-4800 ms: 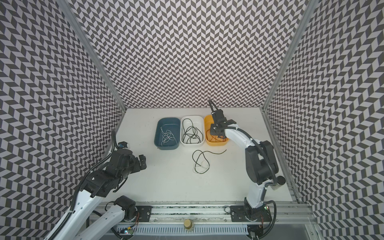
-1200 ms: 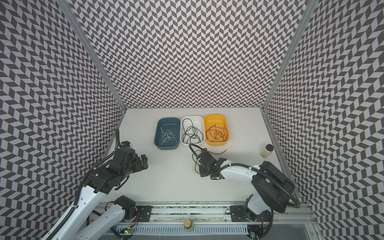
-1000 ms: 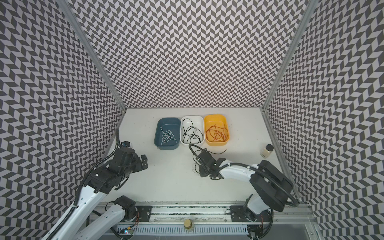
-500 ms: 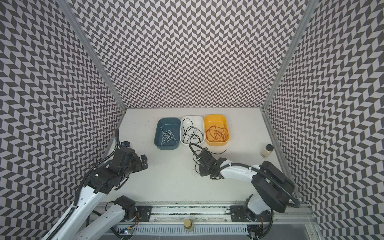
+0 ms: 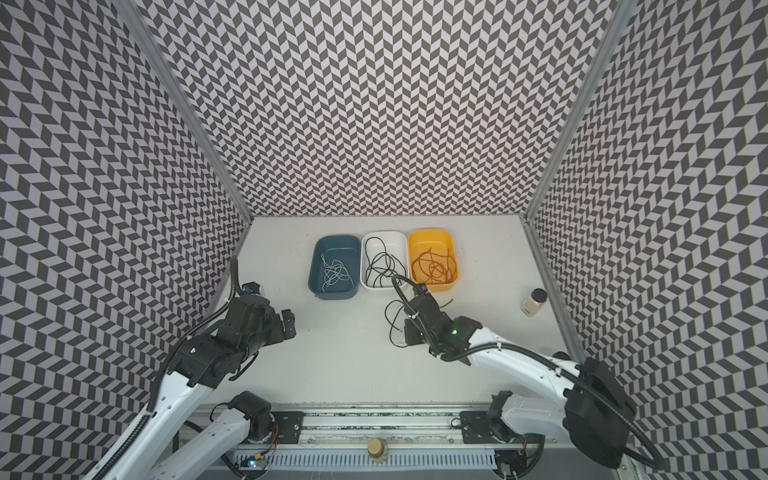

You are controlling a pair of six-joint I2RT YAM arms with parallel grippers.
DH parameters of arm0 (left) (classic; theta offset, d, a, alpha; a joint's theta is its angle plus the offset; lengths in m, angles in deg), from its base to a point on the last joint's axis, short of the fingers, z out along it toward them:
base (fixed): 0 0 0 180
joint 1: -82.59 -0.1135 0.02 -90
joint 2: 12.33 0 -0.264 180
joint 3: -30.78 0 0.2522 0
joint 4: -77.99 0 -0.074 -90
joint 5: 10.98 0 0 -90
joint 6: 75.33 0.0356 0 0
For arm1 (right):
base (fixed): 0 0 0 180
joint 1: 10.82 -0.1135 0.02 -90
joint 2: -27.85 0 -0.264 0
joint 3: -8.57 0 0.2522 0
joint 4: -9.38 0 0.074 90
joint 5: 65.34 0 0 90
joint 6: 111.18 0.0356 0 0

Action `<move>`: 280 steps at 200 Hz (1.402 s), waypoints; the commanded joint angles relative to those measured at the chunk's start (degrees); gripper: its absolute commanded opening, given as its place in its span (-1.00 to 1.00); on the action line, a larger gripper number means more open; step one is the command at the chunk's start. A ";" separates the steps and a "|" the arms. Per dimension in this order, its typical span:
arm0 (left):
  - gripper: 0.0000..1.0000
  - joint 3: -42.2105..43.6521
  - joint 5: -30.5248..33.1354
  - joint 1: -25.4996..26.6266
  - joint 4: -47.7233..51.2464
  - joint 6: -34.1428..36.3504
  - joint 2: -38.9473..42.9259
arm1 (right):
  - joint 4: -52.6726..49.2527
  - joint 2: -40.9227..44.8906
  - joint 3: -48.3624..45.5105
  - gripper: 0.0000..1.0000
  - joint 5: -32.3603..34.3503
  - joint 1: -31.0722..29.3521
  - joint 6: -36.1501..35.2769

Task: Untangle the cables
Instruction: 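Lower the right gripper and pinch the white wire in the pile, then lift the white wire high with the right gripper, black wire dangling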

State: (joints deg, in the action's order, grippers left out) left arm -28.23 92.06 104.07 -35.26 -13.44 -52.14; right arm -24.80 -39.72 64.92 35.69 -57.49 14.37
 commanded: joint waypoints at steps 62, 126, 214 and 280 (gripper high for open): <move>1.00 -0.71 1.38 0.16 0.36 -0.15 0.45 | -5.37 13.15 10.68 -0.96 -3.44 -0.70 -6.22; 1.00 -0.80 1.46 0.29 0.45 -0.25 0.94 | -9.68 9.91 23.26 -0.99 -6.28 -1.97 -9.46; 1.00 -0.80 1.20 0.19 0.34 -0.17 0.39 | -16.15 3.82 44.62 -1.00 -4.17 -2.35 -14.06; 1.00 -0.74 1.29 0.20 0.35 -0.14 0.47 | -28.90 -8.27 69.29 -1.00 -4.65 -2.46 -17.79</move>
State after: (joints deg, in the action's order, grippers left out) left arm -28.23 92.06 104.07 -35.24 -13.44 -51.79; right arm -48.23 -44.75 127.84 30.68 -59.48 -0.88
